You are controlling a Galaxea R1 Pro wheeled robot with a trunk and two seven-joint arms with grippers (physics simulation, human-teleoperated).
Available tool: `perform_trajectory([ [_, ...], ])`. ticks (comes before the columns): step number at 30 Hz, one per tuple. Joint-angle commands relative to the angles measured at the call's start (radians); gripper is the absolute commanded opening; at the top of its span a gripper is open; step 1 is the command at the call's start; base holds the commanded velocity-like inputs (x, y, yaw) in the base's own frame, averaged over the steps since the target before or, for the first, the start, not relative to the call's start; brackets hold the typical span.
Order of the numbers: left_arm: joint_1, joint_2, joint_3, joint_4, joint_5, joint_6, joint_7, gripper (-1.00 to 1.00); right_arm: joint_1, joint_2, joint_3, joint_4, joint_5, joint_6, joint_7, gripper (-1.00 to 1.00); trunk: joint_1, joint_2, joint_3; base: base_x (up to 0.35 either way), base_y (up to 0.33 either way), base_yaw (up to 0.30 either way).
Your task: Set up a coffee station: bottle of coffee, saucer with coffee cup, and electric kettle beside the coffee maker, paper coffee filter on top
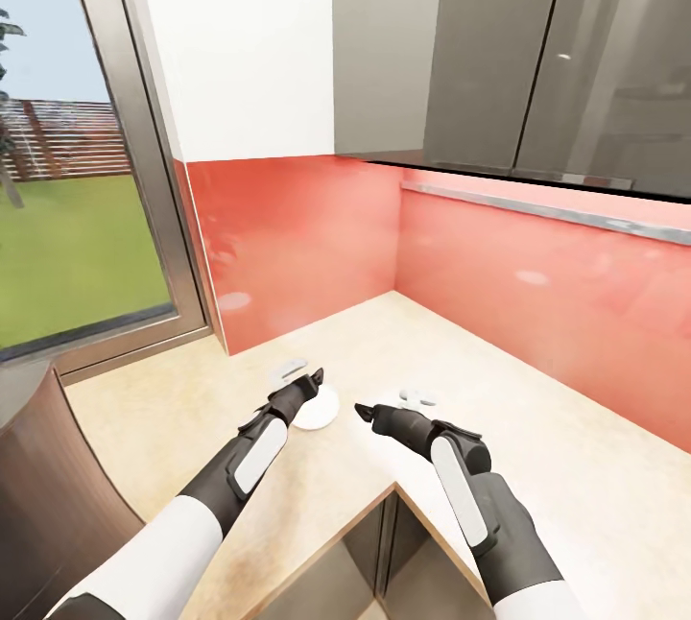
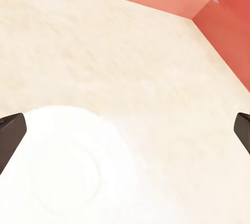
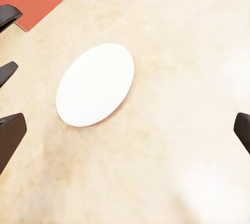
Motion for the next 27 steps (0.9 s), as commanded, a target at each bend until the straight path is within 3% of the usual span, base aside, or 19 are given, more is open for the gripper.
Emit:
perform_trajectory([
  [1,-0.001,0.001,-0.003,-0.002,0.007,0.002,0.008,1.00,-0.001,0.000,-0.001,-0.001,0.002,0.005,0.002,1.00,0.001,-0.002,-0.002,0.000,0.000,0.000],
  [13,-0.001,0.001,-0.003,-0.002,0.007,0.002,0.008,1.00,-0.001,0.000,-0.001,-0.001,0.002,0.005,0.002,1.00,0.001,-0.002,-0.005,0.104,0.000,0.031],
  [27,0.001,0.001,-0.003,-0.002,0.008,0.002,0.008,1.00,-0.001,0.000,-0.001,0.000,0.002,0.005,0.002,1.00,0.001,-0.002,-0.005,0.009,0.000,0.004],
])
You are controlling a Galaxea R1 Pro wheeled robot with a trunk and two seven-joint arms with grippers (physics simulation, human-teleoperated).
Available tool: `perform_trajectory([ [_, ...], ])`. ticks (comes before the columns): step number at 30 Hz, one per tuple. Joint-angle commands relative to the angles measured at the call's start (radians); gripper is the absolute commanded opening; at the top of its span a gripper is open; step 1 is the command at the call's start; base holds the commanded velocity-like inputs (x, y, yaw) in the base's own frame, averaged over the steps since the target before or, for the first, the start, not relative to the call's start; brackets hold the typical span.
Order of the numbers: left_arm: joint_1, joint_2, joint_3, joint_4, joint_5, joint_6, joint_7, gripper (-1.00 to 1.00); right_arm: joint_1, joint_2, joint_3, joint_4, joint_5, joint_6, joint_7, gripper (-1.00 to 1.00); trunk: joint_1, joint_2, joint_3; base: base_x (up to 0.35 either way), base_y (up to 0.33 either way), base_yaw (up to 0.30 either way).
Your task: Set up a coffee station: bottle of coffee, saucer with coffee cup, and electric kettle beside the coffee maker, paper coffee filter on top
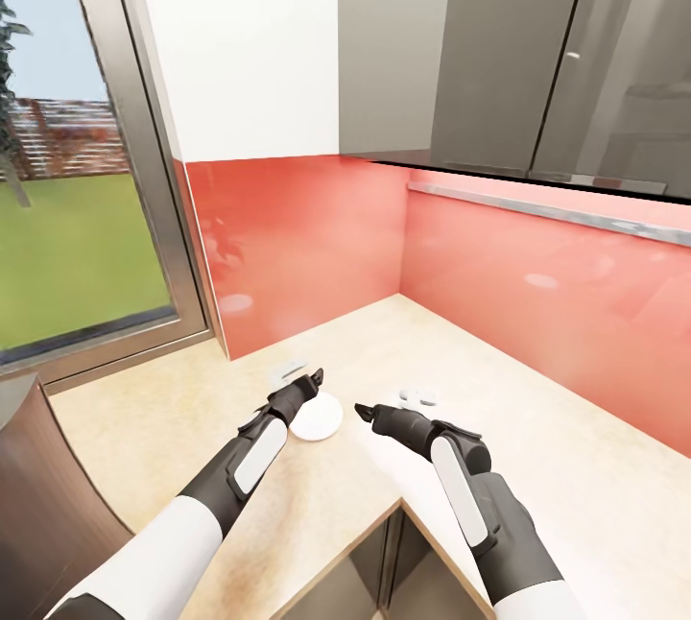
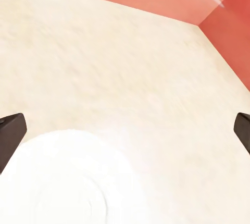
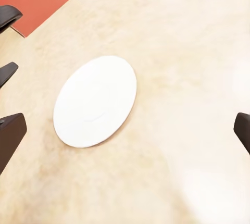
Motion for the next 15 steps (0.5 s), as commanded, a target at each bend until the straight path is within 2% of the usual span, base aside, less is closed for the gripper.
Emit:
perform_trajectory([
  [1,-0.001,0.001,-0.003,-0.002,0.007,0.003,0.008,1.00,-0.001,0.000,-0.001,-0.001,0.002,0.005,0.002,1.00,0.001,-0.002,-0.002,0.066,0.000,0.000],
  [6,-0.001,0.001,-0.003,-0.002,0.007,0.003,0.008,1.00,-0.001,0.000,-0.001,-0.001,0.002,0.005,0.003,1.00,0.001,-0.002,-0.002,0.097,0.000,0.000],
  [15,-0.001,0.001,-0.003,-0.002,0.007,0.002,0.008,1.00,-0.001,0.000,-0.001,-0.001,0.002,0.005,0.003,1.00,0.001,-0.002,-0.002,0.016,0.000,0.000],
])
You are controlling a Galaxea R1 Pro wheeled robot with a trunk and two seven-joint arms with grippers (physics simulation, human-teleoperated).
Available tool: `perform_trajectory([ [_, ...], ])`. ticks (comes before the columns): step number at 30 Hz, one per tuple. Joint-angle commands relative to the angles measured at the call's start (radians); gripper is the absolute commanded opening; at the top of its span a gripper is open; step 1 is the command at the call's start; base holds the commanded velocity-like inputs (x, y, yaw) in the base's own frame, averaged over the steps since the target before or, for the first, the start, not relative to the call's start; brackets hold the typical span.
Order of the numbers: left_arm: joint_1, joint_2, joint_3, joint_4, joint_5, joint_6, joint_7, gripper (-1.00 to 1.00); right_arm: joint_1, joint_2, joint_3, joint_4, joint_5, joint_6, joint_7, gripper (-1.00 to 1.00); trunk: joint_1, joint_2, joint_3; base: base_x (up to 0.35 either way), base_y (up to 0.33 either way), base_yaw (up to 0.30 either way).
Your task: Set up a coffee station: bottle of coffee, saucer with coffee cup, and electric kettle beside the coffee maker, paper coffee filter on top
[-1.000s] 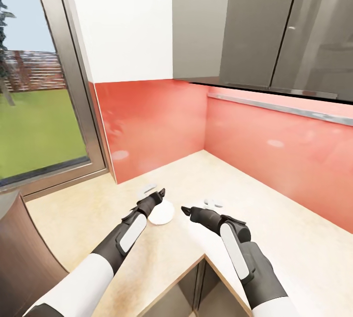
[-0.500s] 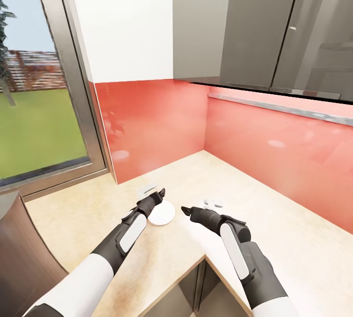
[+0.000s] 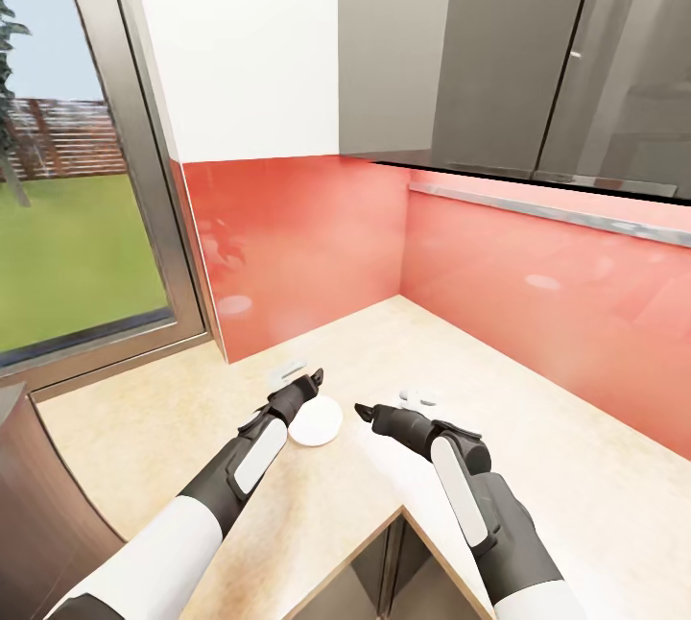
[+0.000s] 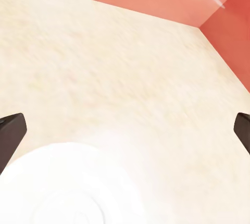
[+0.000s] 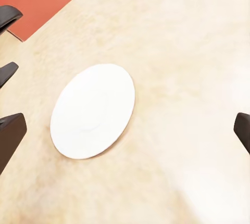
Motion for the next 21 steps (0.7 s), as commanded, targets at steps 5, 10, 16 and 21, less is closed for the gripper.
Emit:
perform_trajectory([
  [5,-0.001,0.001,-0.003,-0.002,0.006,0.002,0.008,1.00,-0.001,0.000,-0.001,-0.001,0.002,0.005,0.002,1.00,0.001,-0.002,-0.002,0.000,0.000,0.000],
  [10,-0.001,0.001,-0.003,-0.002,0.006,0.002,0.008,1.00,-0.001,0.000,-0.001,-0.002,0.002,0.005,0.002,1.00,0.001,-0.002,-0.002,0.000,0.000,0.000],
  [16,-0.001,0.001,-0.003,-0.002,0.006,0.002,0.008,1.00,-0.001,0.000,-0.001,-0.002,0.002,0.005,0.002,1.00,0.001,-0.002,-0.002,0.000,0.000,0.000],
  [21,-0.001,0.002,-0.002,-0.002,0.005,0.003,0.008,1.00,-0.001,0.000,-0.001,-0.002,0.002,0.005,0.002,1.00,0.001,-0.002,-0.002,0.028,0.000,0.000],
])
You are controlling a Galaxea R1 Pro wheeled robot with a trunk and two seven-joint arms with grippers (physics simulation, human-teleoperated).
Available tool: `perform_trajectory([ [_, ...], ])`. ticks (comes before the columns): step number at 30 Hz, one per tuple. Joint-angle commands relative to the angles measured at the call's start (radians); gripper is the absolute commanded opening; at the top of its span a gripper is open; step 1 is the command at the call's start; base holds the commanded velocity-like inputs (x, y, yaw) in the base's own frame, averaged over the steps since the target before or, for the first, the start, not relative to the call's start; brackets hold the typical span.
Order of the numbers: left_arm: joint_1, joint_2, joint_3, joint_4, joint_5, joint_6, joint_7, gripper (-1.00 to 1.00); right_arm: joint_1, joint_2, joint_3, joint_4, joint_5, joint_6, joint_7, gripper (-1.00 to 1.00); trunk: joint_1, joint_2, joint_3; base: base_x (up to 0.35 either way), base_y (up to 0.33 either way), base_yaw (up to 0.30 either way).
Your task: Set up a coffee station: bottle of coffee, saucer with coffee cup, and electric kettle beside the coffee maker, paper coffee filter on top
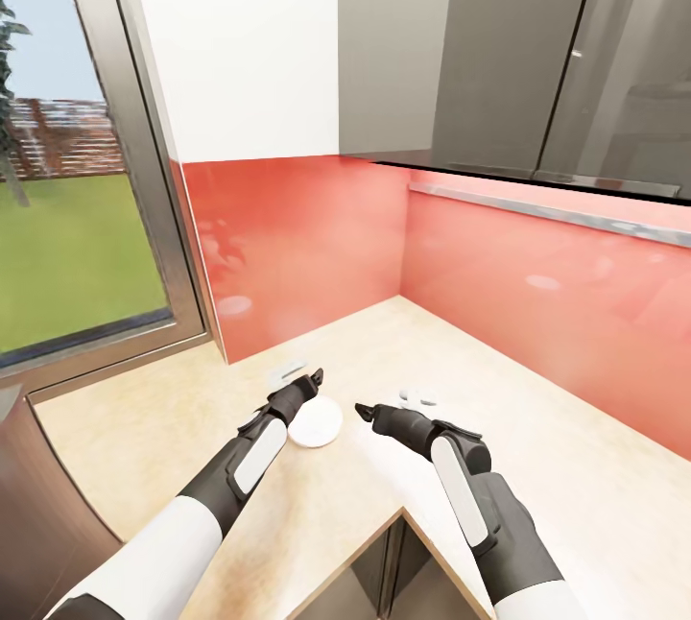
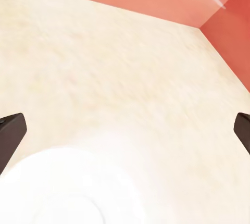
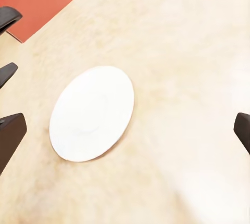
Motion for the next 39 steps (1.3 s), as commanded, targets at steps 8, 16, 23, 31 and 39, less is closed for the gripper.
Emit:
perform_trajectory([
  [8,-0.001,0.001,-0.003,-0.002,0.007,0.002,0.007,1.00,-0.001,0.000,-0.002,-0.001,0.002,0.005,0.002,1.00,0.001,-0.002,-0.002,0.083,0.000,0.000],
  [16,-0.001,0.001,-0.003,-0.002,0.007,0.002,0.007,1.00,-0.001,0.000,-0.002,-0.001,0.002,0.005,0.002,1.00,0.001,-0.002,-0.002,0.006,0.000,0.000],
  [23,-0.001,0.001,-0.003,-0.002,0.007,0.003,0.007,1.00,-0.001,0.000,-0.002,-0.001,0.002,0.005,0.002,1.00,0.001,-0.002,-0.002,0.025,0.000,0.000],
  [31,-0.001,0.001,-0.003,-0.002,0.007,0.002,0.007,1.00,-0.001,0.000,-0.002,-0.001,0.002,0.005,0.002,1.00,0.001,-0.002,-0.002,0.073,0.000,0.000],
  [39,-0.001,0.001,-0.003,-0.002,0.007,0.000,0.007,1.00,-0.001,0.000,-0.002,-0.001,0.001,0.005,0.003,1.00,0.001,-0.002,-0.002,0.006,0.000,0.000],
])
